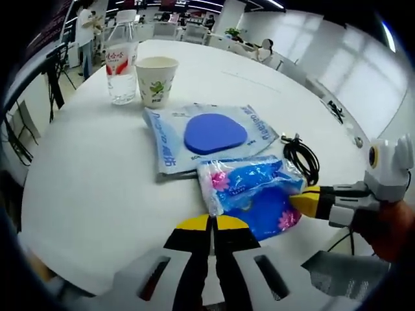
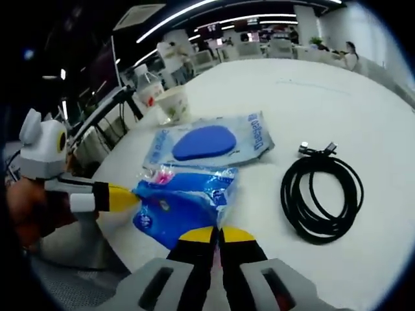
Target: Arrange the tabletop items into an orderly group along one side of the table until the central work area is clear of visible clutter.
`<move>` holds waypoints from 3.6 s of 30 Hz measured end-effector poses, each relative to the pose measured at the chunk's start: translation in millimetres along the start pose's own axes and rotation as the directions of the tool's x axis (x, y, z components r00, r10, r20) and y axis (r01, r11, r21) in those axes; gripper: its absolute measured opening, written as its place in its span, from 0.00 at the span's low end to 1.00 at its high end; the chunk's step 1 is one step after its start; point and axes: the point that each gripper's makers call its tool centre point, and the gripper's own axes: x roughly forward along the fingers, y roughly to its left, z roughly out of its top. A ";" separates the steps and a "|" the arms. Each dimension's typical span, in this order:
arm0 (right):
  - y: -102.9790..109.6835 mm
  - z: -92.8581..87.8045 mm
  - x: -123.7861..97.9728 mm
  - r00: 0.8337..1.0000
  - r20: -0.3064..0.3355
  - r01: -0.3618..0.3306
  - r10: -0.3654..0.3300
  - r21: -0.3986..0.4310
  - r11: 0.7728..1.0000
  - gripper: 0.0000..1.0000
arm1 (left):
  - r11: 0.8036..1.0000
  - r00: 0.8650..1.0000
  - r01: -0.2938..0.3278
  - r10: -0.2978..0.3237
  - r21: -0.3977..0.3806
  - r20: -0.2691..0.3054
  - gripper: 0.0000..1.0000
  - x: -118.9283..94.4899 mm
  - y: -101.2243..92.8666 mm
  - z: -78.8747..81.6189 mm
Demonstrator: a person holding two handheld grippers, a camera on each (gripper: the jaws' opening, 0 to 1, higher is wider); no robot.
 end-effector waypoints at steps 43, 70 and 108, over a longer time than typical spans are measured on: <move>5.6 -17.5 -13.5 0.999 0.008 0.035 -0.036 0.047 0.998 0.00 | 1.000 0.998 0.026 -0.027 0.015 0.054 0.00 -17.9 -11.6 1.3; -33.3 35.9 -15.0 0.997 0.067 0.029 -0.032 0.040 0.999 0.00 | 0.999 0.985 0.038 -0.035 -0.011 0.167 0.03 -10.5 -35.9 35.9; -131.3 102.8 -17.8 0.979 0.161 0.110 -0.123 0.089 0.990 0.00 | 0.998 0.979 0.047 -0.054 0.043 0.194 0.09 0.9 -48.2 55.7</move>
